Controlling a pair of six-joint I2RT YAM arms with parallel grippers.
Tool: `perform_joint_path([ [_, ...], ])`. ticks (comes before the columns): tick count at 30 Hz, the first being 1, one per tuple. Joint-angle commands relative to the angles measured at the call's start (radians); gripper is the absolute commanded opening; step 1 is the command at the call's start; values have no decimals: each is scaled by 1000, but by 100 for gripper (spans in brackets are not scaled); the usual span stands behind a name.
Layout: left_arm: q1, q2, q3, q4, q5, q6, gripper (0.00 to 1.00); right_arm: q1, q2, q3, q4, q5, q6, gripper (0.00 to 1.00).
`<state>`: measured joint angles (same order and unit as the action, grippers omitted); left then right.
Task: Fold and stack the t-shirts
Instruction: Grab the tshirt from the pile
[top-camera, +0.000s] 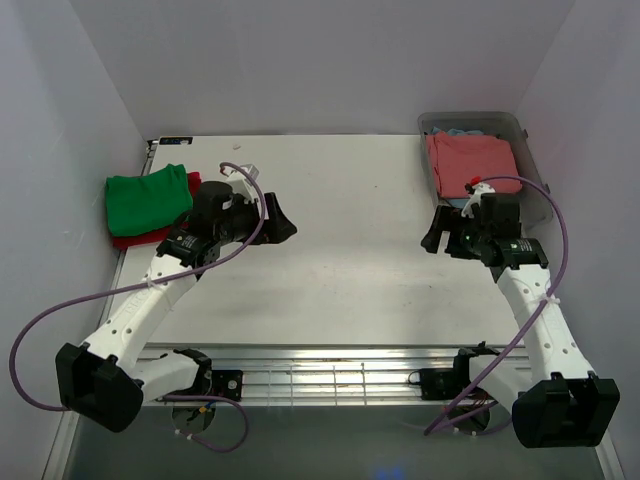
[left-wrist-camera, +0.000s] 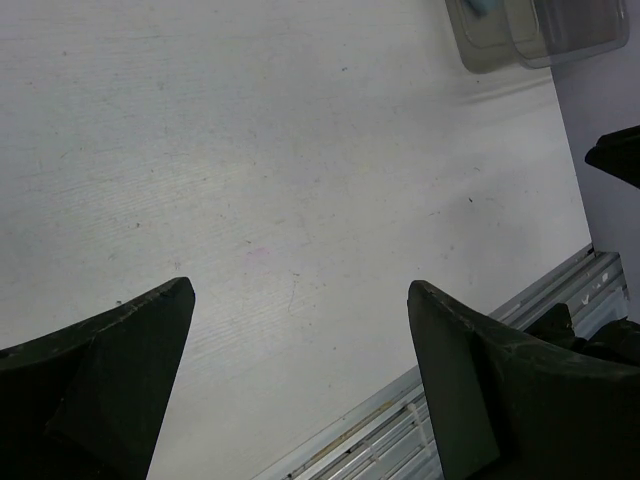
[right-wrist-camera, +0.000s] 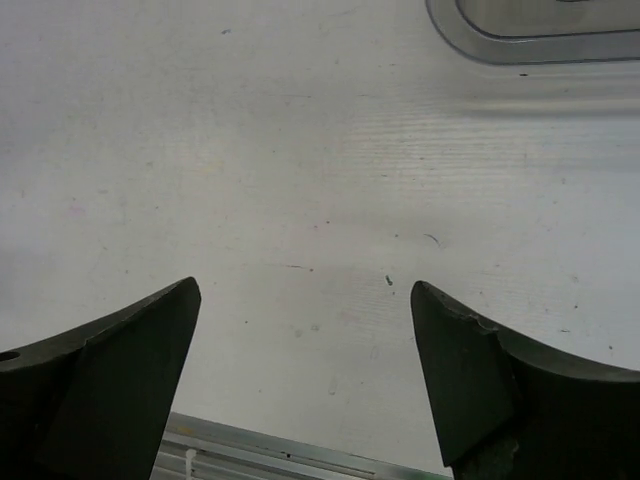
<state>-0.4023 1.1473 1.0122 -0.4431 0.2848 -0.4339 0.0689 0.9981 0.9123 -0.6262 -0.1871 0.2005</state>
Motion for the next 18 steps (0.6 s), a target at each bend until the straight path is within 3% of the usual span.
perform_joint_path([
  [1, 0, -99, -49, 27, -4, 9, 98, 3, 80, 48, 92, 194, -1, 91],
  [2, 0, -131, -64, 38, 1, 0, 98, 2, 108, 95, 108, 319, -4, 90],
  [5, 0, -193, -104, 31, -10, -28, 98, -7, 261, 196, 212, 460, -27, 91],
  [8, 0, -237, -149, -6, -53, -29, 98, -21, 421, 299, 278, 503, -50, 100],
  [9, 0, -265, -164, -19, -74, -32, 98, -29, 465, 386, 278, 505, -53, 86],
  [11, 0, -294, -181, -45, -87, -38, 98, -32, 599, 476, 272, 500, -62, 73],
  [12, 0, -329, -201, -46, -91, -42, 98, -34, 640, 558, 266, 505, -68, 54],
  [13, 0, -348, -211, -48, -101, -43, 98, -34, 683, 598, 251, 511, -78, 47],
  [18, 0, -442, -254, -57, -121, -43, 98, -38, 914, 790, 203, 506, -110, 34],
])
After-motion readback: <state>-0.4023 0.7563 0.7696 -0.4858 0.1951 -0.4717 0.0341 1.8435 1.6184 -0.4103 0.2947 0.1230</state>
